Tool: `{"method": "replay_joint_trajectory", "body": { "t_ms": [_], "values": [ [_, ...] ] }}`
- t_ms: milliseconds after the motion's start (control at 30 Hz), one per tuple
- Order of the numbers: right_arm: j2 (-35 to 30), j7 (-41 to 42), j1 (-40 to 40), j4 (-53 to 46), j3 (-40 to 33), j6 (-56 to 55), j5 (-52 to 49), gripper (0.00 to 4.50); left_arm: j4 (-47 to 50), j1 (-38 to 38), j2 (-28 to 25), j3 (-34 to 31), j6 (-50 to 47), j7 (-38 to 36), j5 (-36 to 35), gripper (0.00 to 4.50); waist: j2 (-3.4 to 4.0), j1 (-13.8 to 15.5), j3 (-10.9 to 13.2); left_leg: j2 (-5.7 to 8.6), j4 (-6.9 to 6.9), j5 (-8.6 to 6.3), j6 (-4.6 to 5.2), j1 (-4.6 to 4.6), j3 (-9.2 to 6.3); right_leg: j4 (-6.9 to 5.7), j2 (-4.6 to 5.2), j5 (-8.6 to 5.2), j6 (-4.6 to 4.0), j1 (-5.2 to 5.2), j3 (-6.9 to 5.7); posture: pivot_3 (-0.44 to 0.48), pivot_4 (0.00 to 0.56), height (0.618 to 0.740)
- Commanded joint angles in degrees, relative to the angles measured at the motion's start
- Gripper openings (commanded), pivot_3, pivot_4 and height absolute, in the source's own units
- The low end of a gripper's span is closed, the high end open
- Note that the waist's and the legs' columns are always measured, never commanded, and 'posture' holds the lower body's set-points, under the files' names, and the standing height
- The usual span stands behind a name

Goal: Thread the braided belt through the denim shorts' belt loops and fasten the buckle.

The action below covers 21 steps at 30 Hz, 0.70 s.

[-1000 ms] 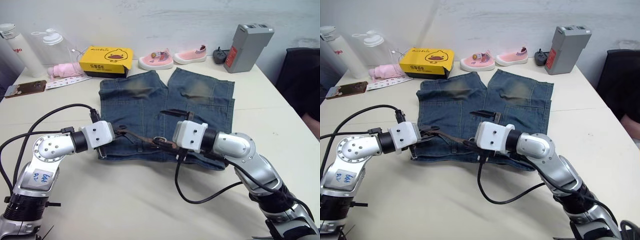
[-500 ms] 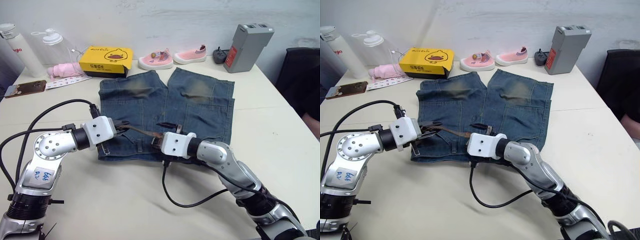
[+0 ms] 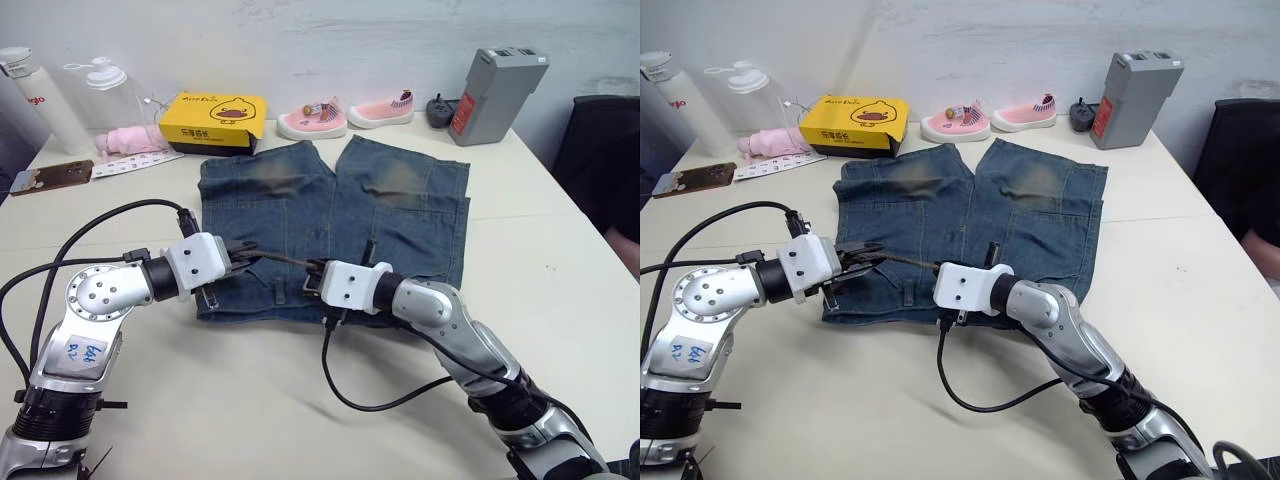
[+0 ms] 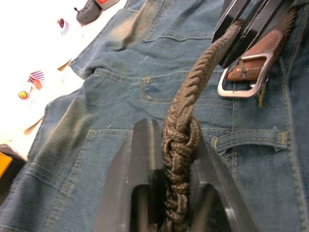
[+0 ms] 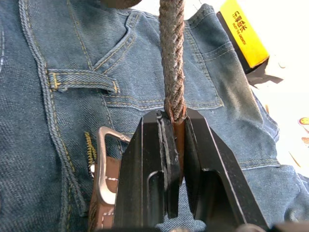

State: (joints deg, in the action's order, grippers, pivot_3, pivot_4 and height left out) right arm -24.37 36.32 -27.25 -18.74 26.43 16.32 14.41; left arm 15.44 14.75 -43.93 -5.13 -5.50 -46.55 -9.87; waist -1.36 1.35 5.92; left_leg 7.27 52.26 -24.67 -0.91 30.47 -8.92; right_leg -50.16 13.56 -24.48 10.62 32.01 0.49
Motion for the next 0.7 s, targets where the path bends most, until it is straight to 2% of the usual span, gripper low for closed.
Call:
{"method": "replay_joint_trajectory", "body": {
  "t_ms": [33, 100, 133, 233, 400, 467, 600, 700],
  "values": [
    [0.27, -1.03, -1.52, -0.54, -1.95, -0.95, 1.32, 0.00, 3.26, -1.00, -2.67, -2.20, -3.18, -1.71, -1.86, 2.60, 0.00, -0.12, 0.00, 0.00, 0.00, 0.00, 0.00, 0.00, 0.01, -0.02, 0.00, 0.00, 0.00, 0.02, 0.00, 0.000, 0.150, 0.624],
    [0.28, -1.17, -1.76, -0.25, -1.92, -1.14, 1.76, 0.00, 4.09, -1.60, -3.42, -2.48, -4.56, -2.13, -2.35, 3.50, 0.00, -0.15, 0.00, -0.01, -0.01, 0.00, 0.00, 0.00, 0.03, -0.06, 0.01, 0.00, 0.00, 0.07, 0.01, 0.000, 0.150, 0.624],
    [0.36, -1.41, -2.14, 0.17, -1.75, -0.96, 2.40, 0.00, 7.31, -3.05, -4.48, -7.06, -10.06, -2.90, -8.29, 3.96, 0.00, -0.17, 0.00, -0.01, -0.01, 0.00, -0.01, 0.00, 0.05, -0.08, 0.02, 0.00, -0.01, 0.09, 0.03, 0.000, 0.150, 0.624],
    [0.86, -1.85, -2.79, 0.91, -1.54, -0.59, 3.61, 0.00, 13.22, -7.57, -7.97, -19.51, -25.76, -4.98, -23.46, 3.96, -0.13, -0.66, -0.05, -0.05, -0.02, -0.01, -0.02, 0.13, 0.00, -0.26, -0.04, -0.01, -0.02, 0.34, 0.03, 0.000, 0.150, 0.624],
    [2.00, -2.63, -3.12, 1.22, -1.19, -0.22, 4.92, 0.00, 9.72, -14.58, -11.88, -37.09, -45.37, -8.20, -40.60, 3.96, -0.10, -1.45, -0.04, -0.06, -0.07, -0.02, -0.01, 0.09, -0.01, -0.40, 0.00, -0.17, -0.32, 0.38, 0.06, 0.000, 0.150, 0.624],
    [2.10, -2.97, -3.24, 1.37, -0.53, -0.88, 6.15, 0.00, 6.75, -15.83, -10.48, -43.61, -52.97, -5.29, -51.20, 3.96, -0.12, -1.56, -0.06, -0.08, -0.07, -0.04, 0.02, 0.09, -0.01, -0.43, 0.01, -0.21, -0.40, 0.38, 0.07, 0.000, 0.150, 0.624],
    [1.74, -4.37, -3.52, 1.47, 0.73, -3.93, 9.37, 0.00, 5.51, -20.36, -7.07, -48.51, -60.53, 0.26, -65.30, 3.96, -0.10, -1.57, -0.05, -0.11, -0.06, -0.14, 0.13, 0.08, -0.04, -0.63, -0.01, -0.31, -0.61, 0.47, 0.09, 0.000, 0.150, 0.624],
    [0.70, -7.79, -3.82, 2.64, 2.00, -8.75, 15.09, 0.00, 6.57, -23.98, -2.30, -46.43, -61.50, 10.67, -76.42, 3.96, -0.14, -1.37, -0.07, -0.10, 0.03, -0.16, 0.06, 0.08, -0.04, -0.74, 0.04, -0.37, -0.73, 0.46, 0.52, 0.000, 0.150, 0.624]
  ]
}}
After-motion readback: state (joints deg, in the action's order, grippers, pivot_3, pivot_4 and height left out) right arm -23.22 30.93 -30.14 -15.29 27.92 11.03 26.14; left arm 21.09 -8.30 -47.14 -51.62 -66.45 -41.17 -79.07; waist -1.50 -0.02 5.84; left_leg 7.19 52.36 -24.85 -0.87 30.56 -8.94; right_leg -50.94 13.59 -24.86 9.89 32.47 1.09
